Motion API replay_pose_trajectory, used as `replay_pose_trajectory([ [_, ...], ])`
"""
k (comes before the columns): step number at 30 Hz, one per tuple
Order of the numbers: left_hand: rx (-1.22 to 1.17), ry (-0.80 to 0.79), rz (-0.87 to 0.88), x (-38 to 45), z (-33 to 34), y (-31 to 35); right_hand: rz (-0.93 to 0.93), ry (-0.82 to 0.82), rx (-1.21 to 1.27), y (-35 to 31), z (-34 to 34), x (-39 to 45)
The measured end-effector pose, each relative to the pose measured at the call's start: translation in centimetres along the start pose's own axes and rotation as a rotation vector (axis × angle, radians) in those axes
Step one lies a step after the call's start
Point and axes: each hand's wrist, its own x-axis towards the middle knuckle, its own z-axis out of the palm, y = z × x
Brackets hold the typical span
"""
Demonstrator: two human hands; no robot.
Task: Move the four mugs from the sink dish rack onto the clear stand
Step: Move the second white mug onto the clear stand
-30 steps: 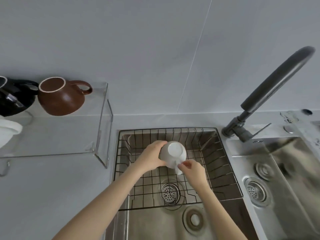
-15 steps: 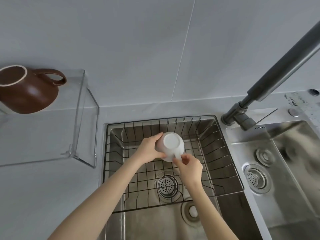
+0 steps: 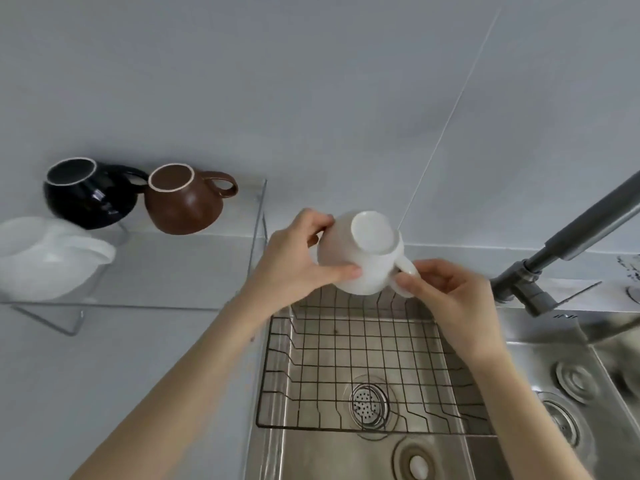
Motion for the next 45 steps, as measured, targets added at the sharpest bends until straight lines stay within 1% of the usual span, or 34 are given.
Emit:
replay_pose_trajectory([
  [4,-0.031,0.126,0.04,-1.5,-6.2,1.9,-0.123,-0.13,0.062,-4.5,3.4,1.0],
  [8,-0.025,0.224,0.05,-3.6,-11.1,1.7,-0.22,-0.229,0.025,-7.8,7.8,2.0],
  [12,0.001,0.294,0.04,-5.8,-14.9,0.2,-0.228,-0.317,0.029,-9.3,12.3,2.4],
  [15,-0.001,0.343,-0.002,-6.9,-16.8,-1.5,-0.212,-0.359,0.016,-9.3,15.2,2.3],
  [22,0.015,0.335,-0.122,-7.5,-18.2,-5.9,-0.112,-0.418,0.039,-7.0,19.1,2.3],
  [26,0.003,0.35,-0.145,-7.7,-17.8,-7.6,-0.065,-0.439,0.036,-5.8,19.7,2.7],
  [31,0.025,0.367,-0.138,-8.0,-17.5,-8.2,-0.031,-0.461,0.04,-5.3,19.9,2.7],
  [37,0.013,0.346,-0.168,-8.1,-17.5,-8.7,-0.006,-0.441,-0.046,-5.6,20.3,2.5],
  [45,0.013,0.348,-0.185,-8.3,-17.9,-8.8,-0.023,-0.421,-0.068,-5.8,21.0,2.3],
])
